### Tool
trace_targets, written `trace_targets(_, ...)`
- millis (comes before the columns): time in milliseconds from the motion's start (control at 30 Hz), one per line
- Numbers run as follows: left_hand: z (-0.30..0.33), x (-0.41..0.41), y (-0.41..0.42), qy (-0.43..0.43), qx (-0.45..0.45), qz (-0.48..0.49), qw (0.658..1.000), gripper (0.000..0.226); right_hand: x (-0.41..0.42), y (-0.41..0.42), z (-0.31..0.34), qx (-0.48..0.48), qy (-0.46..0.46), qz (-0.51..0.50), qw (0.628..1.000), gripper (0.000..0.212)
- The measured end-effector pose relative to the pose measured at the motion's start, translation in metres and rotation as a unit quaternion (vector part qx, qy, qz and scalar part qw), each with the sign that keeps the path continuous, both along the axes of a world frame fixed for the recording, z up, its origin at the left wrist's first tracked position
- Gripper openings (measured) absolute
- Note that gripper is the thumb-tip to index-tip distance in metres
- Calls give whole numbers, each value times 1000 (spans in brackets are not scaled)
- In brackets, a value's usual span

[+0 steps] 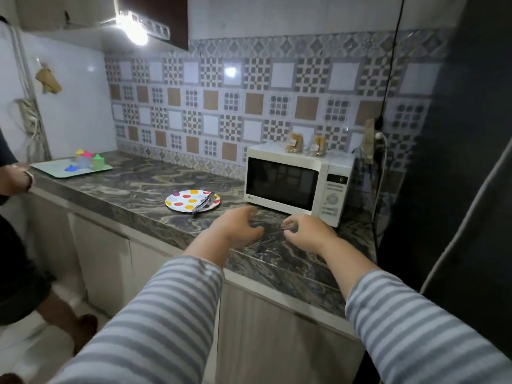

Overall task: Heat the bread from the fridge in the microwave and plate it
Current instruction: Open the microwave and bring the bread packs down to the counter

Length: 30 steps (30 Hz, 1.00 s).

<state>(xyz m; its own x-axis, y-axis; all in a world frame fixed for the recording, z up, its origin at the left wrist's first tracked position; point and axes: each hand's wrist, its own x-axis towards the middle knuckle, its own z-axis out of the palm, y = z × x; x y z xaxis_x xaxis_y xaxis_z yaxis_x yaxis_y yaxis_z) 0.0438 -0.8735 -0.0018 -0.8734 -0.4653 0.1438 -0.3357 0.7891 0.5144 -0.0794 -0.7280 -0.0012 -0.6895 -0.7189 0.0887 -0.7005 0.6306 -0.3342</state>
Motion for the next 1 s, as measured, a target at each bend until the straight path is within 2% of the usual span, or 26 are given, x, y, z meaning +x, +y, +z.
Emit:
trace_targets(233, 3, -101, -70, 6, -7, -44, 999, 57, -92, -60, 3, -11, 11, -58, 998, 35)
trace_targets(567, 33, -253, -154, 17, -21, -160, 987, 60, -206, -115, 29, -43, 30, -162, 985, 36)
trace_targets(833, 46, -366, -158, 47, -77, -225, 970, 65, -292, -110, 56, -79, 71, -212, 972, 34)
trace_targets(1000, 45, -419, -142, 55, -113, -227, 966, 70, -339, -103, 66, -61, 88, -223, 969, 41)
